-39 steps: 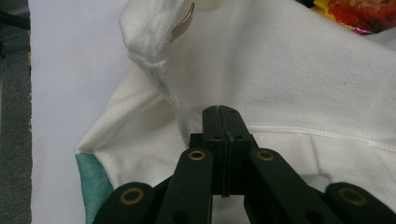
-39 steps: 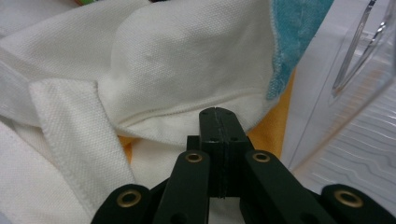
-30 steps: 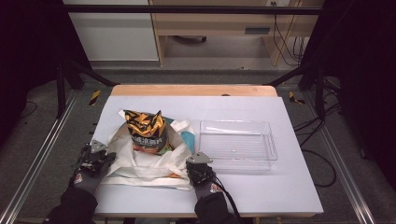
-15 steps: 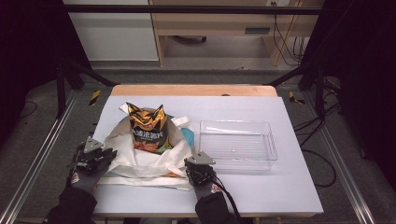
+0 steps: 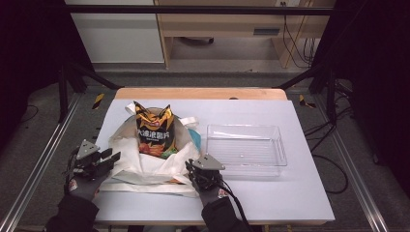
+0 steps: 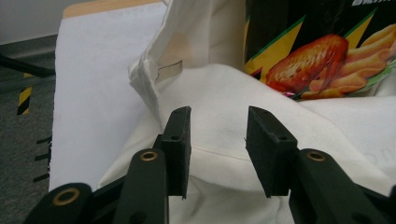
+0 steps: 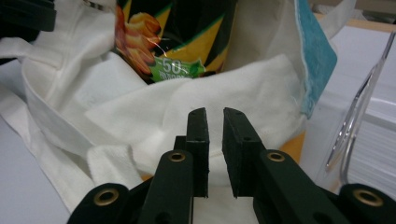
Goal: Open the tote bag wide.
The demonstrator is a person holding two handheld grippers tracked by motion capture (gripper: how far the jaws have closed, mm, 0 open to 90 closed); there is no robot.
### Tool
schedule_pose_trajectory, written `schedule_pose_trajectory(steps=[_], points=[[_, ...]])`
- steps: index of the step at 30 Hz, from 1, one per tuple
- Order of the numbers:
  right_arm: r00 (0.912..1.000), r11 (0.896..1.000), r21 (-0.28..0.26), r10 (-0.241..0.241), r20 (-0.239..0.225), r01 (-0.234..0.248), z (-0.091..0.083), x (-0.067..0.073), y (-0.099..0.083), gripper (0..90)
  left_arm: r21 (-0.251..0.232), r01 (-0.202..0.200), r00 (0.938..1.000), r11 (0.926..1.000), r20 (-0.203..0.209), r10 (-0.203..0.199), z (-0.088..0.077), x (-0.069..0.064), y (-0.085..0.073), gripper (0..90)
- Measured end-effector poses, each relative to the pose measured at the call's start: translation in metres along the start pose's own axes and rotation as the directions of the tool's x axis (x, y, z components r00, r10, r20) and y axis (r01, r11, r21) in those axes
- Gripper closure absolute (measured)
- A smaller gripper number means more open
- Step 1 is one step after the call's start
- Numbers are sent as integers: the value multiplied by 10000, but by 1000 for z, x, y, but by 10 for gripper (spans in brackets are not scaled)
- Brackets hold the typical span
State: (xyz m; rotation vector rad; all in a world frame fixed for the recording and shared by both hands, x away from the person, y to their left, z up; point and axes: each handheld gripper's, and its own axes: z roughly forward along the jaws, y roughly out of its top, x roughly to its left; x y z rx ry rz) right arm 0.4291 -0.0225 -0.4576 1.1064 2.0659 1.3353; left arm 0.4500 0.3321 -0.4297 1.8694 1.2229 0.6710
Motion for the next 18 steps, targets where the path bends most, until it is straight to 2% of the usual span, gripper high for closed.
schedule_pose_trajectory(steps=[5,8,11,14,18], points=[[9996,9995,-293,-87,-261,79,-4,2,5,756,-236,-38,10000,9997,83,40,-5,-4,4,553],[9988,9985,-500,-229,-434,207,-8,4,11,697,-531,-36,10000,9986,42,39,-10,-9,9,526],[9986,9982,-578,-209,-479,182,-9,4,14,672,-731,-16,9999,9973,124,25,-13,-11,12,498],[9983,9972,-729,-224,-530,185,-11,4,21,608,-1012,47,9998,9949,186,-28,-18,-14,17,455],[9989,9953,-943,-235,-396,197,-15,2,32,538,-1236,167,9997,9922,221,-141,-24,-20,24,389]])
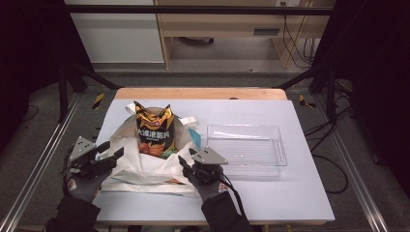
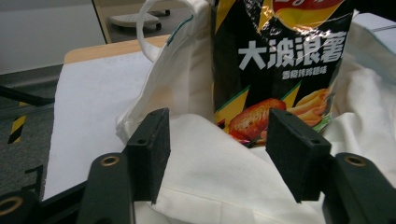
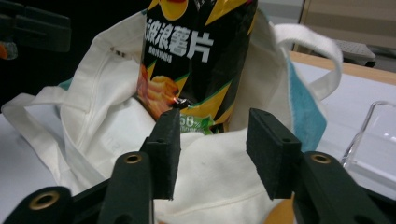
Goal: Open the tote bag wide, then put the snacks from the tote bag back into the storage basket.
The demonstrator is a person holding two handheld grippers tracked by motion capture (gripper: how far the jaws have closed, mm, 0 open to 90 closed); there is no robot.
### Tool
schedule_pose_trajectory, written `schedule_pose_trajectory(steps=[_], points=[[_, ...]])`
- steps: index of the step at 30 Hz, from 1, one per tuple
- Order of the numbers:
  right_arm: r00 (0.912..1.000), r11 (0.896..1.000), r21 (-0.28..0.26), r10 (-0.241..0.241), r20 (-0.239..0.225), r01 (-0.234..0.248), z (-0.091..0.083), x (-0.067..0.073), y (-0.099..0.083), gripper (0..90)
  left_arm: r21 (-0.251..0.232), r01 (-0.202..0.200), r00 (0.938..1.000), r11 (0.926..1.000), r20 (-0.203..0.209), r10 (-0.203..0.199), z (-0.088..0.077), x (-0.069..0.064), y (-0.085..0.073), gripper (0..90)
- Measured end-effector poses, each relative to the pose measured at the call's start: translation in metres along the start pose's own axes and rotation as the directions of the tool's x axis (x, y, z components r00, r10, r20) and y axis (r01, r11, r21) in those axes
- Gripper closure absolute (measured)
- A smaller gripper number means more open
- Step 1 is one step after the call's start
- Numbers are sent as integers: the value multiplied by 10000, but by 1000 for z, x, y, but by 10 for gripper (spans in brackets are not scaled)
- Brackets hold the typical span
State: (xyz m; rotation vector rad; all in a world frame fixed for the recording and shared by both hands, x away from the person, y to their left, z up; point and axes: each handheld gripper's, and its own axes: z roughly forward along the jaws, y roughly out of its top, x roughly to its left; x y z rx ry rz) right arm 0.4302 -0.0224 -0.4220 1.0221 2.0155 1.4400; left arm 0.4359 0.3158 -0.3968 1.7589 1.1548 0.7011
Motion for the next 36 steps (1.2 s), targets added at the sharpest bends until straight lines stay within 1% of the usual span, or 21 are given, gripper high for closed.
schedule_pose_trajectory(steps=[2,4,7,12,14,16,19,20,21,22,25,28,29,31,32,33,36], points=[[10000,10000,-29,-26,46,26,-1,-1,2,526,-18,23,10000,10000,-9,-23,-1,-2,2,375],[9999,9999,-151,-19,129,21,-3,-3,9,495,-46,55,10000,10000,-34,-55,-1,-4,4,332],[9999,9997,-244,-6,159,10,-4,-6,14,479,-78,73,10000,9999,-64,-74,-1,-6,6,317],[9998,9995,-289,110,166,-106,-3,-13,23,467,-219,231,9997,9995,30,-230,-2,-5,9,317],[9998,9996,-281,92,176,-87,-3,-14,25,467,-234,243,9997,9994,36,-242,-2,-5,10,317],[9996,9996,-276,49,292,-41,-3,-18,29,467,-277,255,9997,9993,34,-254,-2,-5,13,318],[9995,9996,-275,34,298,-26,-4,-21,33,467,-377,237,9997,9990,40,-235,-3,-6,17,319],[9996,9995,-315,96,270,-88,-4,-23,36,467,-475,235,9997,9986,71,-232,-4,-6,21,320],[9996,9995,-315,96,270,-88,-4,-23,36,467,-475,235,9997,9986,71,-232,-4,-6,21,321],[9996,9991,-386,206,190,-198,-4,-26,39,468,-552,259,9997,9981,67,-256,-4,-6,24,322],[9994,9989,-374,301,161,-295,-4,-27,42,470,-632,294,9996,9976,71,-290,-3,-6,28,325],[9994,9987,-454,257,210,-247,-4,-29,48,477,-769,359,9993,9964,96,-353,0,-6,36,335],[9994,9987,-454,257,210,-247,-4,-29,48,477,-769,359,9993,9964,96,-353,0,-6,36,337],[9993,9983,-474,348,157,-340,-4,-31,52,483,-812,360,9993,9960,117,-352,2,-7,41,341],[9994,9980,-555,308,162,-298,-5,-32,55,488,-870,330,9994,9957,100,-323,4,-8,45,348],[9994,9980,-555,308,162,-298,-5,-32,55,488,-870,330,9994,9957,100,-323,4,-8,45,350],[9994,9977,-621,296,198,-283,-4,-34,60,494,-1046,344,9994,9939,131,-332,7,-10,53,356]])
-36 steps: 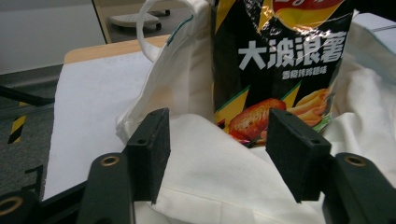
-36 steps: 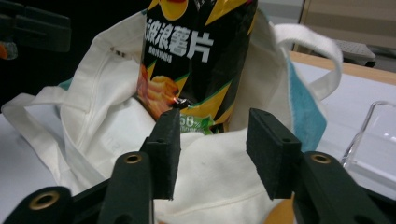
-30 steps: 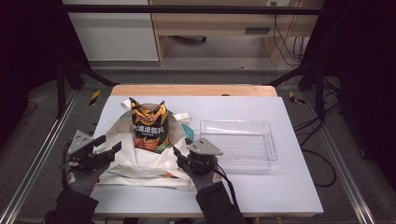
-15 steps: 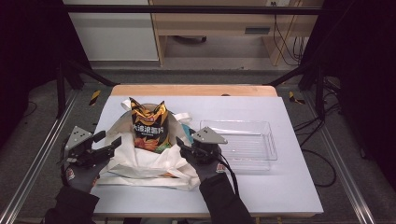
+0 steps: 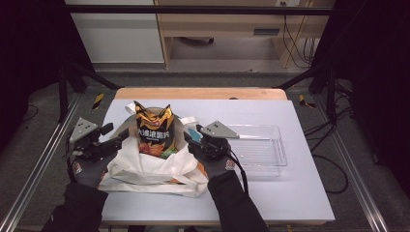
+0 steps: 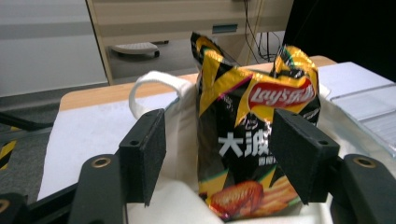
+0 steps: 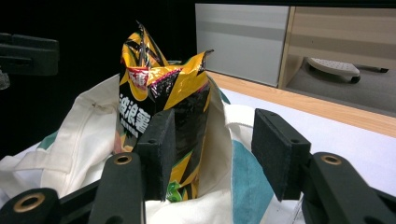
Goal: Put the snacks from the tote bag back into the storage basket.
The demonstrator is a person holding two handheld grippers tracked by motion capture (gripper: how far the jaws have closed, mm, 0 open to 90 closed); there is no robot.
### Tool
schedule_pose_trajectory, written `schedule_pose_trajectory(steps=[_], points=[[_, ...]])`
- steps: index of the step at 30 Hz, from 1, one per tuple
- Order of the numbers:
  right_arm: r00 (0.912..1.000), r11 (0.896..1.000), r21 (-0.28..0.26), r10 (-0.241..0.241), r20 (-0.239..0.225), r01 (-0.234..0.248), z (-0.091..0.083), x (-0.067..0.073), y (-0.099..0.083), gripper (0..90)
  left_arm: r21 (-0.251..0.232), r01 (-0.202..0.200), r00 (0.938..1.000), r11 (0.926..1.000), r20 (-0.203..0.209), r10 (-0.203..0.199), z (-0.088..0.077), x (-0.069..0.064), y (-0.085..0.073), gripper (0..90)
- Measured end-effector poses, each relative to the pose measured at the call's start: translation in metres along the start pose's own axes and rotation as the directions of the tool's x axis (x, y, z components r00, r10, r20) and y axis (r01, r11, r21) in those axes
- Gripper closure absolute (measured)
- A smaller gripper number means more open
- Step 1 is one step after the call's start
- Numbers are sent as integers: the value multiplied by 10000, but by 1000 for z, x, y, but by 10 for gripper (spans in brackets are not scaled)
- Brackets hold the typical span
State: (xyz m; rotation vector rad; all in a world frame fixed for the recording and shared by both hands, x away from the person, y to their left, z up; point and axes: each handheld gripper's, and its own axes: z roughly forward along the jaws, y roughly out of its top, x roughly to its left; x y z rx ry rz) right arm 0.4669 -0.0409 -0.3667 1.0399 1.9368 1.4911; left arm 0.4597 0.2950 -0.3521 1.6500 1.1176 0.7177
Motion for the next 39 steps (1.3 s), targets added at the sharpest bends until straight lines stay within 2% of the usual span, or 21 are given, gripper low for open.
schedule_pose_trajectory(steps=[7,10,20,22,27,36,39], points=[[10000,10000,12,91,-18,-91,6,0,7,498,-202,207,9997,9996,126,-205,6,1,10,371],[10000,10000,-9,-9,-61,9,12,4,11,502,-216,271,9995,9994,138,-268,11,2,13,377],[9999,9999,-151,-8,-143,6,32,10,28,517,-170,267,9994,9995,217,-263,29,0,22,395],[9999,9998,-193,61,-111,-63,38,12,31,518,-42,316,9993,9995,192,-315,34,1,21,397],[9999,9999,-115,102,-45,-102,49,12,33,518,22,263,9996,9997,138,-263,35,0,20,400],[9994,9994,75,345,94,-345,82,15,40,488,44,338,9994,9994,80,-338,35,4,18,402],[9989,9988,123,467,12,-467,89,17,41,478,93,346,9994,9994,97,-347,35,4,17,402]])
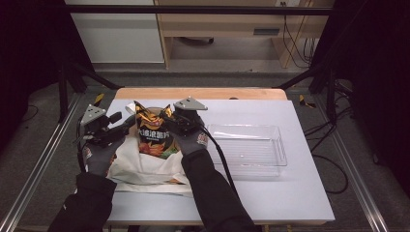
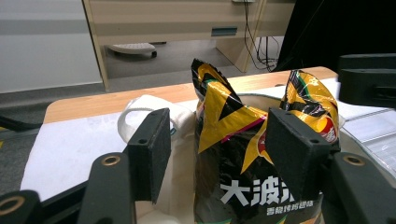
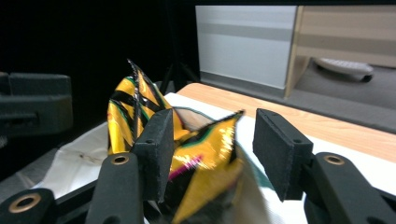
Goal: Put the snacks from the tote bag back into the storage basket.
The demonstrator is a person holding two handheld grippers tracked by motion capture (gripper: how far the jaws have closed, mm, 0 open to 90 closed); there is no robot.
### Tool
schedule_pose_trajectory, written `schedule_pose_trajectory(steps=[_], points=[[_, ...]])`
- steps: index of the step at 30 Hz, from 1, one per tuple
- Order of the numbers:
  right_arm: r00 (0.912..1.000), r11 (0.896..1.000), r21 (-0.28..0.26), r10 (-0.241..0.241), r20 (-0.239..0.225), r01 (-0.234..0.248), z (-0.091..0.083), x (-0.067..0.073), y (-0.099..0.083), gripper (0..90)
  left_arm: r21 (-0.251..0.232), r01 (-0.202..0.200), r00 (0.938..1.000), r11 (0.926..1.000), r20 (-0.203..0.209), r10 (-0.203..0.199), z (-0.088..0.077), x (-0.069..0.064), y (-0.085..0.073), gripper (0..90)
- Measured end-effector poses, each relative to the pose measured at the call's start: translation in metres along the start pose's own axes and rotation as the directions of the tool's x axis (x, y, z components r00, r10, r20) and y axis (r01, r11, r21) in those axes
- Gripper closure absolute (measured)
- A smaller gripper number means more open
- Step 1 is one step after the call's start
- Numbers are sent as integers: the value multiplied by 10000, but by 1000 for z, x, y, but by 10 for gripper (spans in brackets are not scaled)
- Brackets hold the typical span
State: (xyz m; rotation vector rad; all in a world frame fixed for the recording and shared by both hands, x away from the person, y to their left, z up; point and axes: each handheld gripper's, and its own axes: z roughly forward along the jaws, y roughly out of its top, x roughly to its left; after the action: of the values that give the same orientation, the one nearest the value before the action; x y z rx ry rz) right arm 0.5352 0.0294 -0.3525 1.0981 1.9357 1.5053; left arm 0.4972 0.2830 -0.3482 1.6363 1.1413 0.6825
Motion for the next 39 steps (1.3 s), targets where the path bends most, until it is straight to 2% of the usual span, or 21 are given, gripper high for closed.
schedule_pose_trajectory(steps=[2,3,8,18,19,22,26,29,34,39], points=[[10000,10000,1,23,-38,-23,6,3,1,471,18,-15,10000,10000,3,15,0,0,0,402],[9999,9998,123,-129,102,128,11,6,1,466,35,-18,10000,10000,5,18,0,0,0,403],[9998,9988,460,-161,104,156,18,7,-2,472,12,19,10000,10000,4,-19,-1,0,-1,404],[9996,9973,686,-258,119,250,11,5,-7,618,-111,105,9999,9999,-2,-105,-4,1,0,404],[9994,9971,689,-321,139,311,10,5,-7,689,-122,105,9999,9999,5,-105,-4,1,0,404],[9993,9979,524,-375,92,370,3,5,-11,770,-145,76,10000,9999,21,-76,-4,0,1,405],[9993,9985,402,-361,-18,361,-2,6,-13,812,-153,63,10000,9999,24,-63,-4,-1,1,405],[9985,9981,269,-545,-68,547,-8,11,-16,855,-207,49,10000,9998,81,-47,-5,-2,2,406],[9971,9973,106,-730,-216,733,-15,16,-19,885,-262,-40,9999,9996,156,45,-6,-5,4,408],[9950,9958,-115,-914,-402,910,-23,21,-24,894,-59,-205,9995,9998,227,206,-3,-7,3,451]])
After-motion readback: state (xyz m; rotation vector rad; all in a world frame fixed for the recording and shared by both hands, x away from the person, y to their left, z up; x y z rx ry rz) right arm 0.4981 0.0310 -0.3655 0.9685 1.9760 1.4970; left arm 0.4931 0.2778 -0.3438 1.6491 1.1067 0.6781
